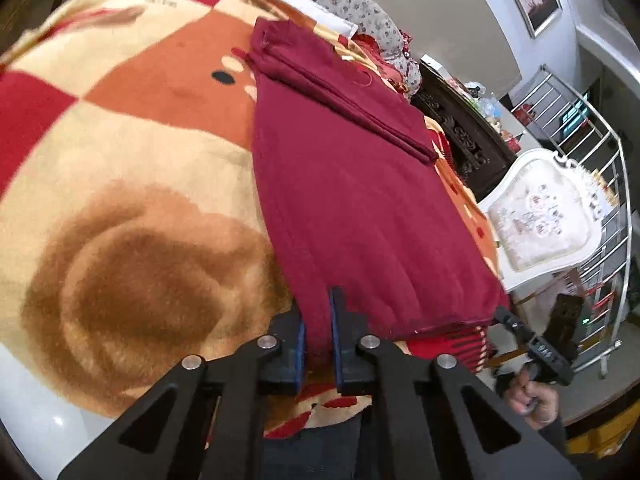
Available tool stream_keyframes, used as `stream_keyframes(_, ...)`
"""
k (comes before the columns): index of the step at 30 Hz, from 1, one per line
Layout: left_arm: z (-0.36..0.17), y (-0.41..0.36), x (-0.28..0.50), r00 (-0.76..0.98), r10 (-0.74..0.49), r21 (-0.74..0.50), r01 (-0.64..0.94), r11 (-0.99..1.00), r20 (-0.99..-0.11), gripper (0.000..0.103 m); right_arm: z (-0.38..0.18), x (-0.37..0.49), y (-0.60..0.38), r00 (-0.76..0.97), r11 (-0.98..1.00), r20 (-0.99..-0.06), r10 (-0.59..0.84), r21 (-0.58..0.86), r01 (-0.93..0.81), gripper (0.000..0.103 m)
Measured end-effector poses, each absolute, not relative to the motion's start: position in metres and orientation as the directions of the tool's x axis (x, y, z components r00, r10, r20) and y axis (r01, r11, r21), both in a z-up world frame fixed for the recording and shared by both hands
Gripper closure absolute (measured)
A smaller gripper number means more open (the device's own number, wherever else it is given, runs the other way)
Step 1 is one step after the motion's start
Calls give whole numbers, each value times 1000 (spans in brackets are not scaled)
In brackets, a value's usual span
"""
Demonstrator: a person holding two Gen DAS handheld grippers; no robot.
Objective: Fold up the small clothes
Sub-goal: 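Grasp the shirt hem with the left gripper while the right gripper grasps the hem corner, then lift the hem with both grippers and fold it over toward the collar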
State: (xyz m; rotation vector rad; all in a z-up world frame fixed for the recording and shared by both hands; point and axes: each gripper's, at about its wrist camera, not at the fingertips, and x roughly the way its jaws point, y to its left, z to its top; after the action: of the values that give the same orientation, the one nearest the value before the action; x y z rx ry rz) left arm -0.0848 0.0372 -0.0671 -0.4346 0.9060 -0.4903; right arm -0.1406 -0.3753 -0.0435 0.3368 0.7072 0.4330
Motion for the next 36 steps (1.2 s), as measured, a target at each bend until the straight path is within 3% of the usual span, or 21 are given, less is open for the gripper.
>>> stream_keyframes(3, -54, 36, -93, 571, -541, -502, 244, 830, -617, 96, -34, -147, -372, 699, 869, -535, 475, 409, -277, 92)
stream_keyframes(12, -28, 62, -114, 622, -559, -513, 277, 812, -548, 96, -2, -177, -373, 700, 814, -444, 559, 453, -364, 93)
stream_keyframes(26, -6, 81, -164, 601, -610, -526, 340, 780, -516, 96, 20, -229, -368, 654, 795, -459, 601, 430, -429, 93)
stream_keyframes(36, -12, 72, -132, 622, -608, -540, 330, 775, -494, 96, 34, -211, -377, 687, 777, -395, 610, 468, -420, 93)
